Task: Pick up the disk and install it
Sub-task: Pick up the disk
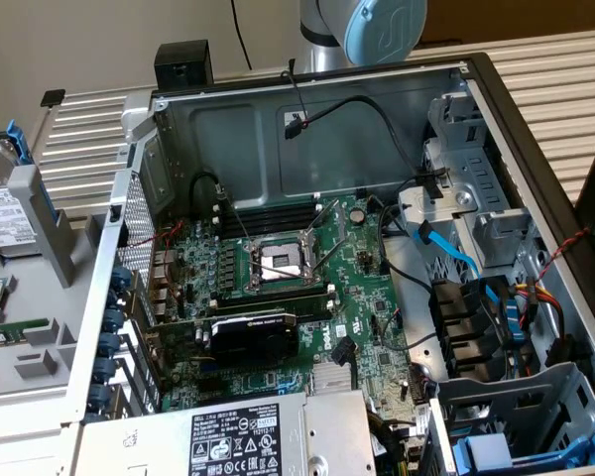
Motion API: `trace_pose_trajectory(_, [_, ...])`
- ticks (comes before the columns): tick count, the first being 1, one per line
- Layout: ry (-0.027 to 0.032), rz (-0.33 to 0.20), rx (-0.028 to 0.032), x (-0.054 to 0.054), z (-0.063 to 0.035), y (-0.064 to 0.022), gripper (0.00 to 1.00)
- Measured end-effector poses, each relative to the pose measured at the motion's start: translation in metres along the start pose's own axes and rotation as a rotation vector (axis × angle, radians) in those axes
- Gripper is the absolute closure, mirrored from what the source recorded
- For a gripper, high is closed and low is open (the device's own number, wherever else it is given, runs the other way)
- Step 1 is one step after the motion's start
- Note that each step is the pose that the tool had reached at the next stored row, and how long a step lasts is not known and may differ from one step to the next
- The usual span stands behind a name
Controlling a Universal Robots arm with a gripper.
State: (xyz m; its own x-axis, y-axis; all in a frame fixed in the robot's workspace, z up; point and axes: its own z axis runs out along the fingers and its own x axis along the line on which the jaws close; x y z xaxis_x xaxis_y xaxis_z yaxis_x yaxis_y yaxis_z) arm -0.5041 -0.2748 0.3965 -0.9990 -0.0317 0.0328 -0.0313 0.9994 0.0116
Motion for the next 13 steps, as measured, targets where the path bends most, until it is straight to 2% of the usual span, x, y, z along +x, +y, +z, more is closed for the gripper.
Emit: trace_pose_trajectory(13, [0.0027,-0.238,0.0078,0.0000,0.0000,0.0000,0.89])
